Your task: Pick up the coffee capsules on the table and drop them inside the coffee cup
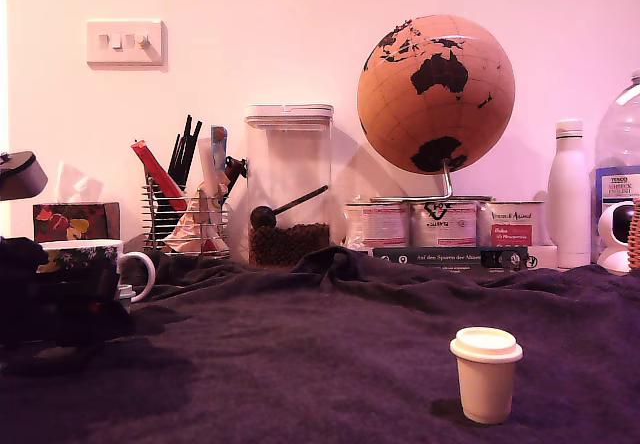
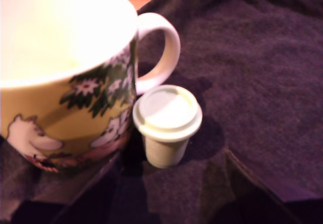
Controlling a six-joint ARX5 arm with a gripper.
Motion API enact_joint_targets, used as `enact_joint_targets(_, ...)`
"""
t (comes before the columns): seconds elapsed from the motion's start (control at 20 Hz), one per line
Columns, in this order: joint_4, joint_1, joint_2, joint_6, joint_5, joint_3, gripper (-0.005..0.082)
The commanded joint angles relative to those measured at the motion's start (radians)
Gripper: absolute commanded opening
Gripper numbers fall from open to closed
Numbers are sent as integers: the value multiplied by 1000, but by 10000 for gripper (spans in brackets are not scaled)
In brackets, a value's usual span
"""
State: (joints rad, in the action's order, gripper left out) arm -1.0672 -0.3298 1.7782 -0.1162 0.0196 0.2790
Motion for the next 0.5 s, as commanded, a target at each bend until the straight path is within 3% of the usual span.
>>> enact_joint_targets(0.0,-11,7,17,13,-1,19,586)
enact_joint_targets(0.45,-10,7,17,13,11,23,586)
